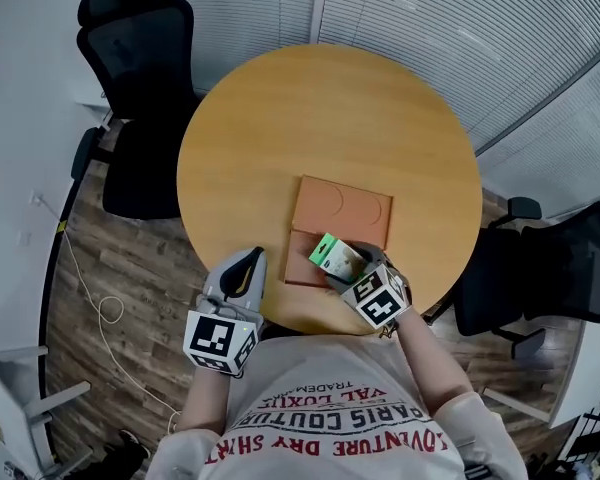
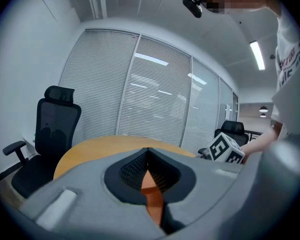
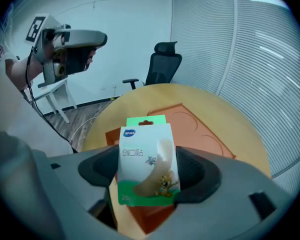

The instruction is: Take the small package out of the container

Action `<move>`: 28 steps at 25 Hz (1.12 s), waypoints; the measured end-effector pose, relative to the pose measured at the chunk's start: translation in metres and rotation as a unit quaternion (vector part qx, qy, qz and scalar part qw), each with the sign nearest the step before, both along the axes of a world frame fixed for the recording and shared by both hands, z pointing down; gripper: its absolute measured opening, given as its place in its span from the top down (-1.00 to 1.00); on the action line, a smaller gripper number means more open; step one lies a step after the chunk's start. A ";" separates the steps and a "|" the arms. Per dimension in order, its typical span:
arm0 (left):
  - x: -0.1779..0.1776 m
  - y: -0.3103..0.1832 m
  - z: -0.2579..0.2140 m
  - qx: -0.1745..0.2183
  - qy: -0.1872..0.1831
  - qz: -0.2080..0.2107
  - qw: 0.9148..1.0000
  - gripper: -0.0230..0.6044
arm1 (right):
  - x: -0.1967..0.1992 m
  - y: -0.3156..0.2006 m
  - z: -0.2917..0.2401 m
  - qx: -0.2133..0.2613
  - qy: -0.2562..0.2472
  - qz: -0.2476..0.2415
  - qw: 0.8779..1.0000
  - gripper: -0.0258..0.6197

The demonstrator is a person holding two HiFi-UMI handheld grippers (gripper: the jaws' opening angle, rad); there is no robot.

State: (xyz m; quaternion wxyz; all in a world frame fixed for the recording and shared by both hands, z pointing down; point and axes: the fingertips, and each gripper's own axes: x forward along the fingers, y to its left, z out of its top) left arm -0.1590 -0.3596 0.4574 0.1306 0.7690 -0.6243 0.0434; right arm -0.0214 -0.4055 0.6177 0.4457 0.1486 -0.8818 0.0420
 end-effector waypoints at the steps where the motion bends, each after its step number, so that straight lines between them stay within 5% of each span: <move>1: 0.005 -0.001 -0.003 0.002 -0.001 0.000 1.000 0.90 | 0.003 -0.004 -0.011 0.008 -0.017 0.010 1.000 -0.19; 10: 0.053 -0.023 -0.030 0.025 -0.026 0.018 0.999 0.89 | 0.027 -0.047 -0.125 0.067 -0.180 0.094 0.977 -0.19; 18: 0.077 -0.044 -0.060 0.055 -0.046 0.028 0.997 0.89 | 0.069 -0.082 -0.201 0.133 -0.293 0.193 0.927 -0.19; 22: 0.085 -0.048 -0.068 0.065 -0.050 0.029 0.996 0.90 | 0.089 -0.089 -0.218 0.158 -0.321 0.214 0.909 -0.19; 28: 0.085 -0.049 -0.067 0.063 -0.049 0.031 0.996 0.90 | 0.094 -0.088 -0.221 0.174 -0.312 0.220 0.908 -0.19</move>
